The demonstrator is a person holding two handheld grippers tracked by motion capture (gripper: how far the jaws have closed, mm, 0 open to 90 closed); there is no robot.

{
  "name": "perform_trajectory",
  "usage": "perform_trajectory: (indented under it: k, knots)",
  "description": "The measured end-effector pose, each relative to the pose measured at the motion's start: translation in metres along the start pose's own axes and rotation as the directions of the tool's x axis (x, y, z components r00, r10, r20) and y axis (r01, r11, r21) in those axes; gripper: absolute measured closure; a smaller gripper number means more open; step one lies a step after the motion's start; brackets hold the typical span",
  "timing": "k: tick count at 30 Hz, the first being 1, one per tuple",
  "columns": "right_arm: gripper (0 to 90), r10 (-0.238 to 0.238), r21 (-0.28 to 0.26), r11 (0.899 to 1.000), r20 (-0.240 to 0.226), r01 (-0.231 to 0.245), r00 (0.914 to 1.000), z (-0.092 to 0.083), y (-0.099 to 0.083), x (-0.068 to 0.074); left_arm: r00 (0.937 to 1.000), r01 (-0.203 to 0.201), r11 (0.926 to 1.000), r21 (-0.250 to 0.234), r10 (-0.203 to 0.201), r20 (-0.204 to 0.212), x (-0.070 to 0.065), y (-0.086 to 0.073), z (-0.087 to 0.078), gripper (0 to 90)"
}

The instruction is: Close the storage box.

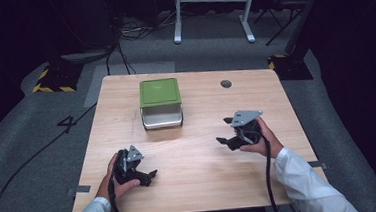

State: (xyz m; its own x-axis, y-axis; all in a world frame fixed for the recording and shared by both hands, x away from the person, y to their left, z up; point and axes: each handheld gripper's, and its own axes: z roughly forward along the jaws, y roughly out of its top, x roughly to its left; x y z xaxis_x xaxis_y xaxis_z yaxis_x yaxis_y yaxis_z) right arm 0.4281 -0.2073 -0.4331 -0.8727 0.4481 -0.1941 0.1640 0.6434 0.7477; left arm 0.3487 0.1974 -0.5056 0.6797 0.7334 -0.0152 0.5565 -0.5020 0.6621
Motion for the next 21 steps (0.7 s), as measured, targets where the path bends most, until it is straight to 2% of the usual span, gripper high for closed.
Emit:
perform_trajectory:
  k: [1, 2, 3, 4, 5, 6, 7, 9, 10, 11, 12, 13, 14, 15, 18, 19, 21]
  knots:
    - [22.1, 0.008, 0.012, 1.0, 0.017, -0.008, 0.9998, -0.009, -0.014, -0.003, 1.0, -0.001, 1.0, 0.001, 0.001, 0.001, 0.0, 0.0, 0.0, 0.2]
    - [22.1, 0.008, 0.012, 1.0, 0.017, -0.008, 0.9998, -0.009, -0.014, -0.003, 1.0, -0.001, 1.0, 0.001, 0.001, 0.001, 0.0, 0.0, 0.0, 0.1]
    - [22.1, 0.022, 0.014, 1.0, 0.024, -0.022, 0.9995, -0.013, -0.021, -0.004, 1.0, -0.001, 1.0, 0.0, 0.001, 0.001, 0.0, 0.0, 0.0, 0.1]
    - [22.1, 0.052, 0.025, 0.998, 0.041, -0.053, 0.9978, -0.021, -0.035, -0.008, 1.0, -0.001, 1.0, 0.001, 0.001, 0.001, 0.0, 0.0, 0.0, 0.1]
    - [22.1, 0.052, 0.025, 0.998, 0.041, -0.053, 0.9978, -0.021, -0.035, -0.008, 1.0, -0.001, 1.0, 0.001, 0.001, 0.001, 0.0, 0.0, 0.0, 0.1]
    - [21.9, 0.075, 0.045, 0.996, 0.052, -0.078, 0.9958, -0.028, -0.051, -0.01, 1.0, -0.001, 1.0, 0.001, 0.001, 0.002, 0.0, 0.0, 0.0, 0.1]
    - [21.9, 0.075, 0.045, 0.996, 0.052, -0.078, 0.9958, -0.028, -0.051, -0.01, 1.0, -0.004, 1.0, 0.003, 0.004, 0.003, 0.001, 0.0, 0.0, 0.1]
    - [21.7, 0.098, 0.068, 0.992, 0.069, -0.103, 0.9927, -0.035, -0.068, -0.011, 1.0, -0.003, 1.0, 0.003, 0.003, 0.006, 0.001, 0.0, 0.0, 0.0]
    - [21.7, 0.13, 0.08, 0.987, 0.084, -0.136, 0.988, -0.043, -0.085, -0.013, 1.0, -0.004, 1.0, 0.002, 0.004, 0.006, 0.001, 0.001, 0.0, 0.0]
    - [21.7, 0.13, 0.08, 0.987, 0.084, -0.136, 0.988, -0.043, -0.085, -0.013, 1.0, -0.004, 1.0, 0.002, 0.004, 0.006, 0.001, 0.001, 0.0, 0.0]
    - [21.7, 0.146, 0.075, 0.985, 0.091, -0.153, 0.9851, -0.047, -0.092, -0.014, 0.9999, -0.008, 1.0, 0.001, 0.008, 0.008, 0.001, 0.001, 0.001, 0.0]
    - [21.8, 0.184, 0.07, 0.979, 0.103, -0.192, 0.9774, -0.055, -0.105, -0.016, 0.9999, -0.008, 1.0, 0.0, 0.008, 0.01, 0.001, 0.001, 0.001, 0.0]
    - [21.8, 0.184, 0.07, 0.979, 0.103, -0.192, 0.9774, -0.055, -0.105, -0.016, 0.9999, -0.008, 1.0, 0.0, 0.008, 0.01, 0.001, 0.001, 0.001, 0.0]
    - [21.6, 0.209, 0.072, 0.973, 0.113, -0.218, 0.9714, -0.06, -0.116, -0.016, 0.9999, -0.009, 1.0, -0.001, 0.009, 0.012, 0.002, 0.002, 0.002, 0.0]
    - [21.2, 0.222, 0.084, 0.969, 0.129, -0.234, 0.9663, -0.064, -0.126, -0.017, 0.9999, -0.008, 1.0, -0.001, 0.008, 0.012, 0.002, 0.003, 0.003, 0.0]
    - [21.0, 0.253, 0.079, 0.961, 0.141, -0.266, 0.9571, -0.069, -0.134, -0.017, 0.9999, -0.007, 1.0, -0.001, 0.007, 0.012, 0.002, 0.003, 0.003, 0.0]
    - [21.0, 0.281, 0.072, 0.953, 0.147, -0.293, 0.9485, -0.073, -0.142, -0.017, 0.9999, -0.004, 1.0, 0.0, 0.004, 0.011, 0.002, 0.004, 0.003, 0.0]
